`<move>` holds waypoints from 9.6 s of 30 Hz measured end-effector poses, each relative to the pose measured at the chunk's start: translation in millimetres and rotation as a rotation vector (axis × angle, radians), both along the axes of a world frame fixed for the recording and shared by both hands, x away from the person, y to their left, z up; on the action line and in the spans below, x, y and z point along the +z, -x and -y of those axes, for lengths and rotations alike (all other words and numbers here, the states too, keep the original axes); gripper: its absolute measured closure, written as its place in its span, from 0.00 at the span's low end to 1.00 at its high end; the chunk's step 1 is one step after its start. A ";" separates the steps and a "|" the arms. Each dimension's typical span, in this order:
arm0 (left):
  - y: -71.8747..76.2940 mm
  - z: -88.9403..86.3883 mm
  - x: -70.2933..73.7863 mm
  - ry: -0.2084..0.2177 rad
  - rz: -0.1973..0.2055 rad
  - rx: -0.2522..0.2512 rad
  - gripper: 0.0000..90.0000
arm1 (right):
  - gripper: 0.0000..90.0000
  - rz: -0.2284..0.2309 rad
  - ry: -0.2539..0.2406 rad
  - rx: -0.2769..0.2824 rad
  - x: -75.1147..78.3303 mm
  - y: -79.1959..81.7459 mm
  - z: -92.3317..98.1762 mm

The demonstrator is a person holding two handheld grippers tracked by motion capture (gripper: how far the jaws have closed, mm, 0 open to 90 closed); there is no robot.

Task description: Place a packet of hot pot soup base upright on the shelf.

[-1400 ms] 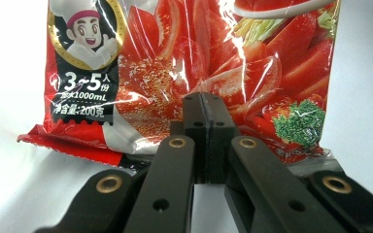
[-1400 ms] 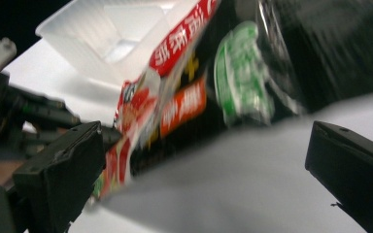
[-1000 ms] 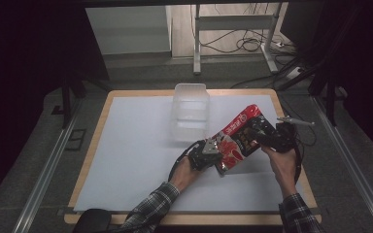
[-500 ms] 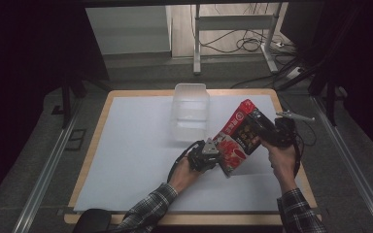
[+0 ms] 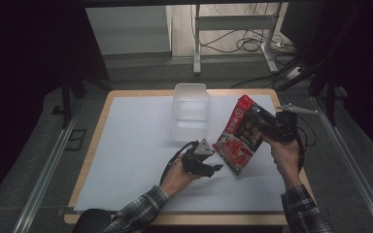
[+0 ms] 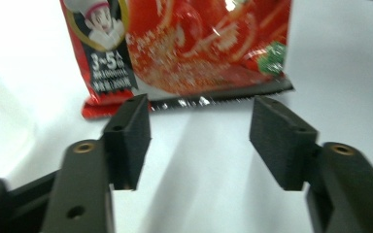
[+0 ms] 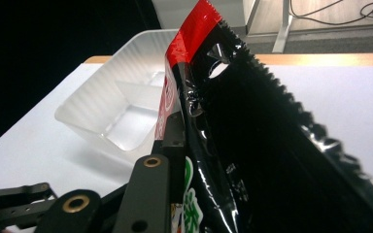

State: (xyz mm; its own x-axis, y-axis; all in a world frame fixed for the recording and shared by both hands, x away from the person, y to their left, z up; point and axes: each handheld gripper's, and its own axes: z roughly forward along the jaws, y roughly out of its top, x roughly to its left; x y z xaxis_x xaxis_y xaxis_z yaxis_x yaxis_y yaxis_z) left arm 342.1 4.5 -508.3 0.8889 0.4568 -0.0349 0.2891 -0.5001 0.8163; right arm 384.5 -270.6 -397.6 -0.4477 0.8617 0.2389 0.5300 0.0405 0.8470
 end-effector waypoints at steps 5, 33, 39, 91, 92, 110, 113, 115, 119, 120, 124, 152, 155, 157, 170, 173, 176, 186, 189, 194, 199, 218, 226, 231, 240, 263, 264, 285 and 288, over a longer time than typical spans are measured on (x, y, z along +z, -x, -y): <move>8.6 -12.6 0.3 0.018 -0.032 -0.001 0.27 | 0.81 0.013 0.004 0.002 9.8 -1.3 0.1; 65.8 -102.5 -5.0 0.017 -0.043 0.075 0.00 | 0.81 0.109 0.052 -0.005 58.3 -41.4 -12.7; 72.6 -112.8 -9.4 0.011 -0.036 0.091 0.00 | 0.80 0.118 0.054 0.002 62.1 -55.9 -22.0; 76.2 -113.2 -14.4 -0.024 -0.040 0.081 0.00 | 0.80 0.156 0.071 0.238 46.6 -121.7 -163.4; 76.2 -113.2 -14.4 -0.026 -0.040 0.080 0.00 | 0.80 0.156 0.076 0.244 44.3 -121.5 -165.9; 74.2 -115.0 -15.4 -0.012 -0.066 0.081 0.00 | 0.78 0.120 0.085 0.281 10.7 -115.3 -173.4; 74.1 -114.2 -16.1 -0.014 -0.070 0.078 0.00 | 0.77 0.107 0.097 0.290 5.2 -113.4 -172.9; 74.0 -114.1 -16.1 -0.014 -0.071 0.077 0.00 | 0.76 0.115 0.090 0.292 1.7 -110.6 -170.9; 74.0 -113.3 -16.6 -0.017 -0.073 0.074 0.00 | 0.75 0.118 0.075 0.287 -3.6 -107.5 -164.0; 74.0 -113.0 -16.8 -0.019 -0.075 0.071 0.00 | 0.74 0.118 0.079 0.286 -5.0 -106.7 -162.0; 74.0 -111.6 -17.0 -0.015 -0.089 0.069 0.00 | 0.71 0.096 0.087 0.288 -6.9 -107.3 -154.4; 69.9 -118.2 -19.3 0.060 -0.087 0.081 0.00 | 0.15 0.111 0.192 0.355 5.6 -100.3 -157.7; 70.7 -115.9 -20.3 0.043 -0.079 0.075 0.00 | 0.13 0.110 0.194 0.361 8.0 -97.4 -155.9; 70.9 -115.6 -20.5 0.039 -0.076 0.075 0.00 | 0.13 0.111 0.200 0.363 8.3 -96.5 -155.5; 71.6 -113.5 -21.7 0.012 -0.060 0.077 0.00 | 0.09 0.106 0.213 0.376 13.1 -86.0 -148.2; 71.6 -114.0 -21.3 0.013 -0.057 0.079 0.00 | 0.08 0.104 0.213 0.375 14.4 -83.2 -146.9; 71.5 -113.8 -21.6 0.011 -0.058 0.080 0.00 | 0.08 0.096 0.223 0.373 14.9 -80.5 -145.9; 71.6 -113.5 -21.7 0.010 -0.059 0.079 0.00 | 0.06 0.098 0.237 0.366 17.0 -71.5 -139.5; 71.6 -113.4 -21.8 0.008 -0.058 0.079 0.00 | 0.06 0.102 0.239 0.362 17.5 -69.6 -138.3; 71.6 -113.2 -21.9 0.008 -0.058 0.078 0.00 | 0.05 0.100 0.233 0.362 16.8 -64.7 -132.7; 72.0 -113.5 -21.0 0.012 -0.052 0.080 0.00 | 0.05 0.100 0.236 0.362 13.2 -60.9 -127.3; 71.9 -115.3 -18.6 0.006 -0.044 0.106 0.00 | 0.05 0.111 0.230 0.370 -6.0 -40.3 -108.1; 72.8 -114.6 -18.4 0.008 -0.043 0.103 0.00 | 0.04 0.110 0.222 0.384 -7.4 -31.3 -101.0; 74.1 -113.9 -17.0 0.013 -0.036 0.092 0.00 | 0.01 0.100 0.234 0.381 -8.6 -26.0 -97.9; 74.6 -114.4 -16.0 0.018 -0.034 0.091 0.00 | 0.00 0.098 0.243 0.366 -12.8 -16.8 -91.2; 74.7 -114.7 -16.5 0.009 -0.025 0.096 0.00 | 0.01 0.085 0.275 0.331 -34.7 11.1 -75.5; 74.7 -114.9 -16.5 0.009 -0.025 0.097 0.00 | 0.01 0.082 0.274 0.328 -35.6 12.3 -74.9; 74.9 -115.8 -16.2 -0.008 -0.006 0.099 0.00 | 0.01 0.104 0.310 0.277 -50.3 37.5 -52.8; 75.0 -115.5 -16.2 -0.008 -0.003 0.098 0.00 | 0.01 0.101 0.314 0.272 -51.4 43.6 -48.2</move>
